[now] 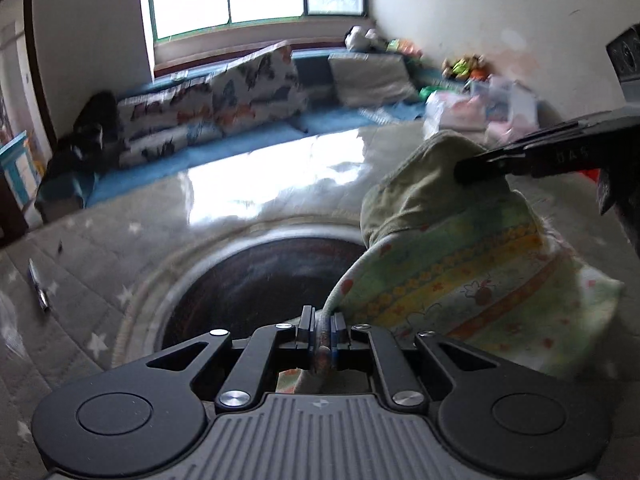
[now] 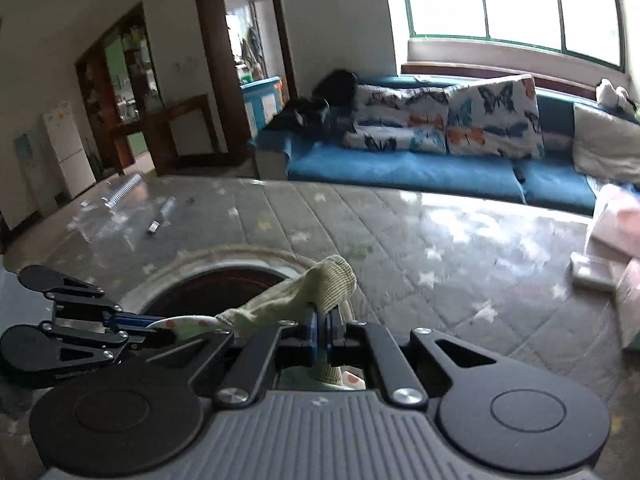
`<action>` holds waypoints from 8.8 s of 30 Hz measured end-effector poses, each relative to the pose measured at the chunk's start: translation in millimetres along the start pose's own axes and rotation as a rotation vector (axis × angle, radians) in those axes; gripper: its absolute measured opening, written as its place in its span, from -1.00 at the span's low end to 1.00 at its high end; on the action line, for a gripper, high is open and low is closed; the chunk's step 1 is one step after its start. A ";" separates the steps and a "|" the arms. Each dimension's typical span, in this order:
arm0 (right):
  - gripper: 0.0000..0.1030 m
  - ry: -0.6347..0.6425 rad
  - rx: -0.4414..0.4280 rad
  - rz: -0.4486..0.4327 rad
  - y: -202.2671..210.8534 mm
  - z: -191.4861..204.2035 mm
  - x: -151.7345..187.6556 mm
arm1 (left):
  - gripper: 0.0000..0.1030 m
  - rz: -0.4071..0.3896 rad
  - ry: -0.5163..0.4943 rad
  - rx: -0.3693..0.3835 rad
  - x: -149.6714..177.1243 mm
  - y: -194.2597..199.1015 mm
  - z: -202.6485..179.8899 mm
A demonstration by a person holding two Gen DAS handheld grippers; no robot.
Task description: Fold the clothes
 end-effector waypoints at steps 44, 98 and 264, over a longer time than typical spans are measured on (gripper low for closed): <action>-0.66 -0.039 0.009 0.106 -38.3 5.1 33.1 | -0.35 0.047 0.057 0.056 -31.5 -27.4 -28.2; -0.44 0.038 0.052 0.174 87.2 31.4 126.5 | -0.23 -0.008 0.118 0.061 68.1 53.5 -37.1; 0.18 0.313 0.086 0.076 60.4 112.8 92.2 | 1.00 0.078 0.315 -0.114 60.8 42.2 -10.2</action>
Point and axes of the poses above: each gripper's, at about its wrist camera, not at the fingertips, and y roughly against the way its jaws point, z to its left, x to its underside, the point moved 1 cm from there along -y, roughly the way its jaws point, and after that the axes turned 7 degrees about y, right-handed, at the moved point
